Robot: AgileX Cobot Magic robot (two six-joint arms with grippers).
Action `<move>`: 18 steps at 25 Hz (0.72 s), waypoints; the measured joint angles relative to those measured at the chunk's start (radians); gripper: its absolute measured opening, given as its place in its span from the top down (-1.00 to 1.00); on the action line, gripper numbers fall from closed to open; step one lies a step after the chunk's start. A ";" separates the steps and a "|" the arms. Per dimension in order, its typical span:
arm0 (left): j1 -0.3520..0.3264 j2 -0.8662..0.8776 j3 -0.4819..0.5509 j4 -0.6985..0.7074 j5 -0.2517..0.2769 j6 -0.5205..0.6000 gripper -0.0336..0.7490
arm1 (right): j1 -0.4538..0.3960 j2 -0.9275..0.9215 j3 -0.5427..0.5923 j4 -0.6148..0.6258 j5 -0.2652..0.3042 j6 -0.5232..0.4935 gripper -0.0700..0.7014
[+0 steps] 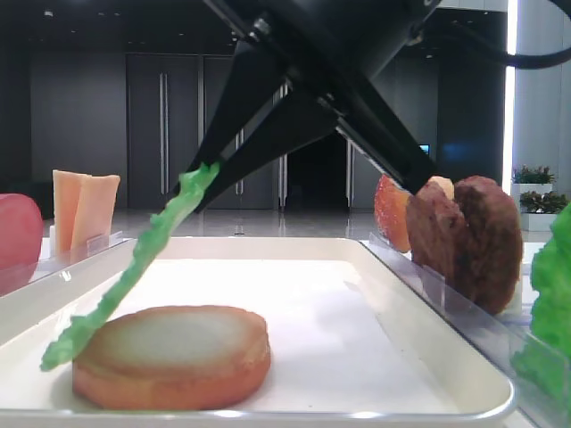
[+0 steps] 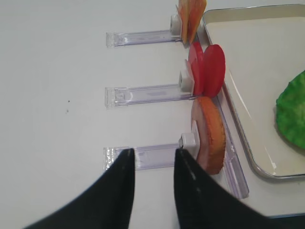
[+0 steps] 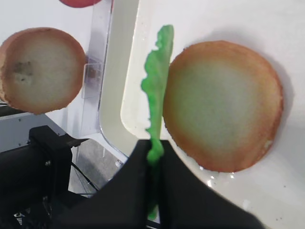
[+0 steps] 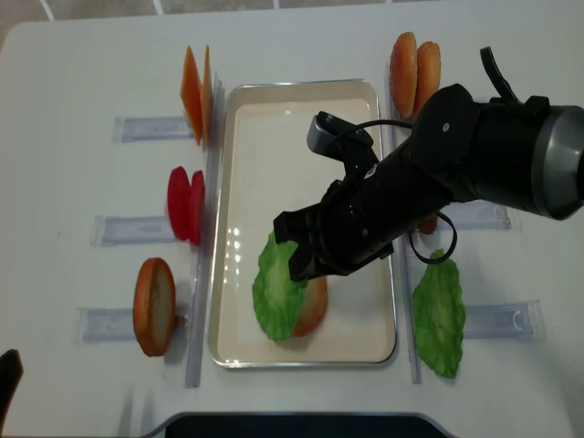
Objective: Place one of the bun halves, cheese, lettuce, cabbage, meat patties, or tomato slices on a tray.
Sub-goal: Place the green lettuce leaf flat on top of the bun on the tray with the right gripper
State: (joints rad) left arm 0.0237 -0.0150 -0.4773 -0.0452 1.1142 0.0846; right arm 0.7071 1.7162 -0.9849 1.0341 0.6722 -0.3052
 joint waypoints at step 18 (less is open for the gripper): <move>0.000 0.000 0.000 0.000 0.000 0.000 0.35 | -0.002 0.000 0.000 -0.067 -0.008 0.054 0.00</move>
State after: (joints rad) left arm 0.0237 -0.0150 -0.4773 -0.0452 1.1142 0.0846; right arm 0.7052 1.7162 -0.9849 0.9674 0.6637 -0.2510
